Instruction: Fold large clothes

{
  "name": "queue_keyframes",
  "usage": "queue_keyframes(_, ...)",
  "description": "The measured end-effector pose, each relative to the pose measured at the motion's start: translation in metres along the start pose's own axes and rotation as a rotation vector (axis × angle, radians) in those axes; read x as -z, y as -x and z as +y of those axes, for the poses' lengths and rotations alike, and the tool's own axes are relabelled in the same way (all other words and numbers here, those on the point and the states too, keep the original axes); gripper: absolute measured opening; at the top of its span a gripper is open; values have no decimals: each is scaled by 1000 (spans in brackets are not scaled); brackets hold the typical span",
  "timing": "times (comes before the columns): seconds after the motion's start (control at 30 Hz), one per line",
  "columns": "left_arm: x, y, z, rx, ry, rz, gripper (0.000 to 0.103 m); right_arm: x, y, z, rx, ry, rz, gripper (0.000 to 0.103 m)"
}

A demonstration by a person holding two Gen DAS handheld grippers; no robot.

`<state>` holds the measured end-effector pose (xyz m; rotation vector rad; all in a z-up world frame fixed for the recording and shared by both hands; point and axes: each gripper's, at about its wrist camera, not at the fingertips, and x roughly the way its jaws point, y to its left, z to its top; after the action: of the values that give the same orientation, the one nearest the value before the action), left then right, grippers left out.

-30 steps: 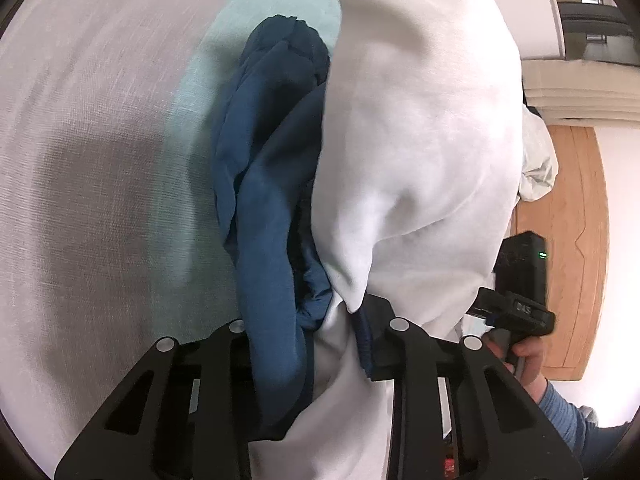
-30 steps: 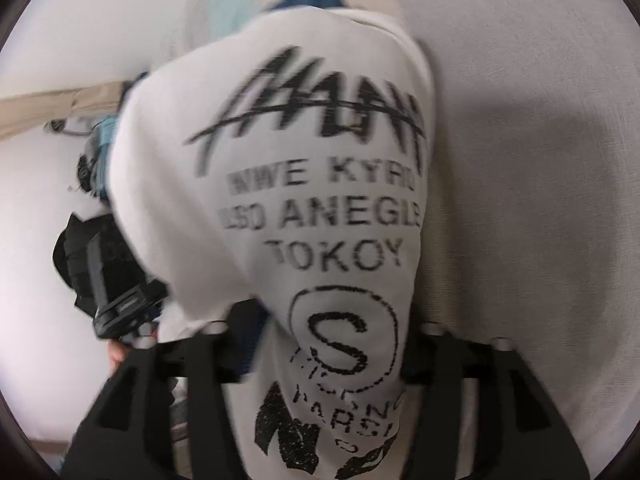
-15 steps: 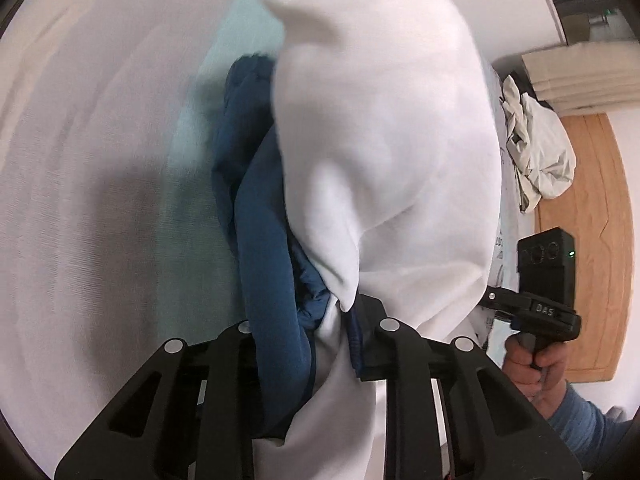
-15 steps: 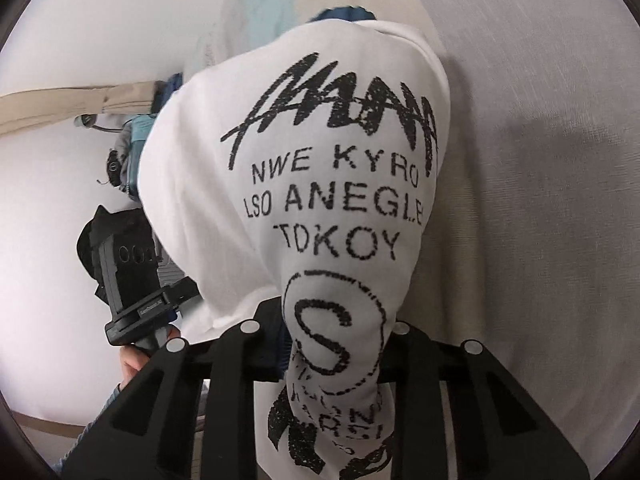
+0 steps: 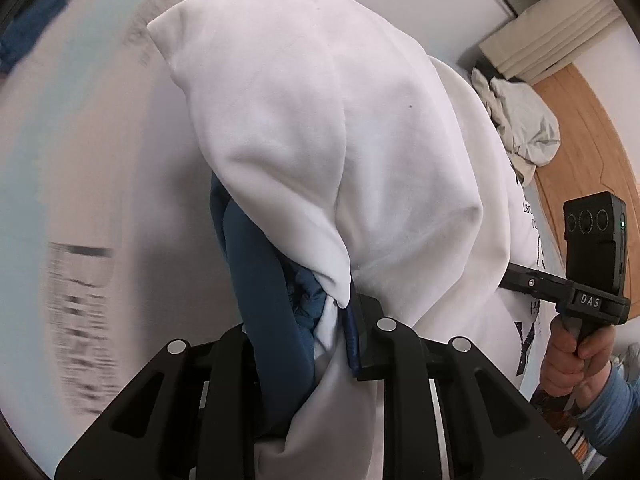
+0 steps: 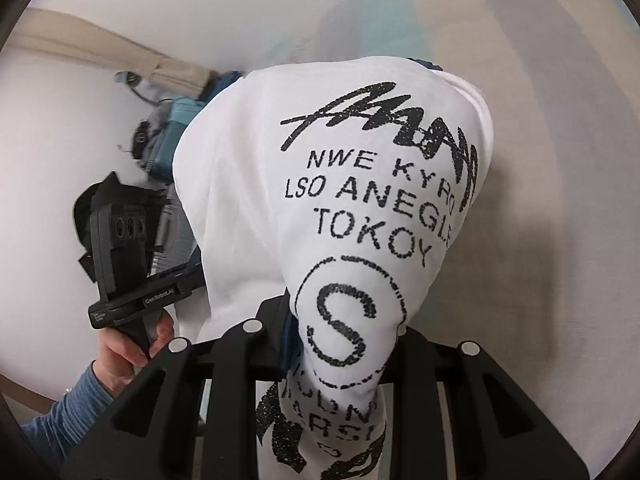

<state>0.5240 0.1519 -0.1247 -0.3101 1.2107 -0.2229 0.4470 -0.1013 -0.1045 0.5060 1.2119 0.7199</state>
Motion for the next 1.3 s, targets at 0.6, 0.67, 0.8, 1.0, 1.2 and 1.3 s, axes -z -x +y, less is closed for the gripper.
queue_keyframes(0.6,112,213,263,-347,312,-129,20,36,-277,290,-149,285,315,23)
queue_keyframes(0.67,129,199,284,-370,357,-120,20,44,-305,298,-107,325,361,23)
queue_keyframes(0.8,155,150,313,-381,417,-76,20,50,-371,293,49,374,448,23)
queue_keyframes(1.0,171,91,314,-370,456,-41,21,71,-406,259,178,399,498,26)
queue_keyframes(1.2,156,80,282,-417,407,-53,26,72,-412,252,231,325,463,41)
queue_keyframes(1.3,176,97,309,-474,408,-63,49,68,-406,248,278,310,417,56)
